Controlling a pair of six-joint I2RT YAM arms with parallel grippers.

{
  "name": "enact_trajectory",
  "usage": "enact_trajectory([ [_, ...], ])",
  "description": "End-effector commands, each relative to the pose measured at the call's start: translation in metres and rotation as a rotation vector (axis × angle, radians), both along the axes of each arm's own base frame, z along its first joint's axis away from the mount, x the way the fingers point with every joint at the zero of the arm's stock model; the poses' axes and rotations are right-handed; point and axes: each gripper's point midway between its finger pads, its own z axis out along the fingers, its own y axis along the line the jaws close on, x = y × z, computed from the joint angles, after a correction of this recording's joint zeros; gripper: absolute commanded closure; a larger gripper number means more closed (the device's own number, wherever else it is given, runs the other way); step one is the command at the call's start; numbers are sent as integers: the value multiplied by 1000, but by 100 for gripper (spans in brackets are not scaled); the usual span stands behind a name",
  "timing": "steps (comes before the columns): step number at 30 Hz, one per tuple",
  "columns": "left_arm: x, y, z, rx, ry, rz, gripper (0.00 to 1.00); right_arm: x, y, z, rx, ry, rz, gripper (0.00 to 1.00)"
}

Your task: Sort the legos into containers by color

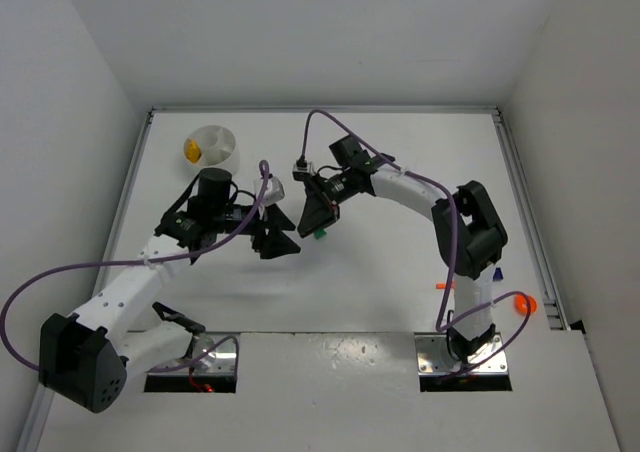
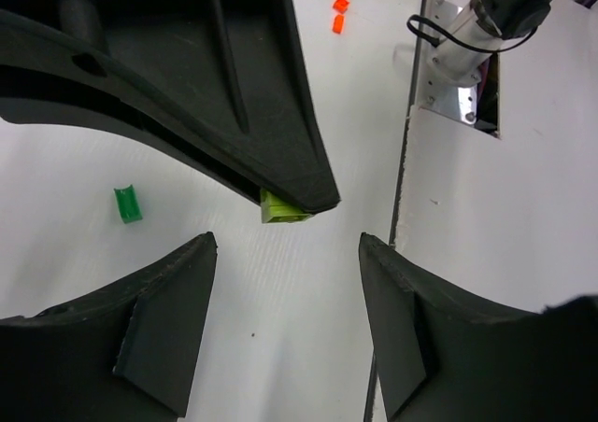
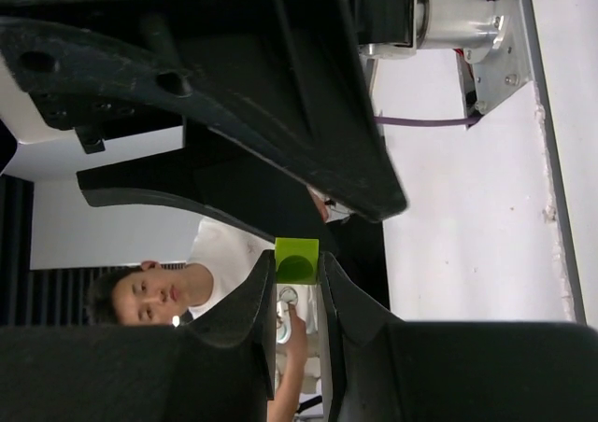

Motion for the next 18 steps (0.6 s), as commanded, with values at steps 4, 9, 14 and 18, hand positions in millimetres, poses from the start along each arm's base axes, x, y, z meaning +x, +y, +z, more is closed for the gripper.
enact_trajectory([
  [4, 9, -3, 17, -5, -80, 9, 33, -18, -11, 38, 131, 16, 97, 100],
  [9, 14, -2, 24, -3, -102, 27, 35, -20, -12, 35, 127, 19, 99, 100],
  [14, 16, -2, 27, -4, -103, 38, 36, -20, -13, 33, 121, 28, 99, 100],
  [18, 14, -4, 27, -4, -103, 28, 36, -23, -11, 33, 116, 37, 108, 100],
])
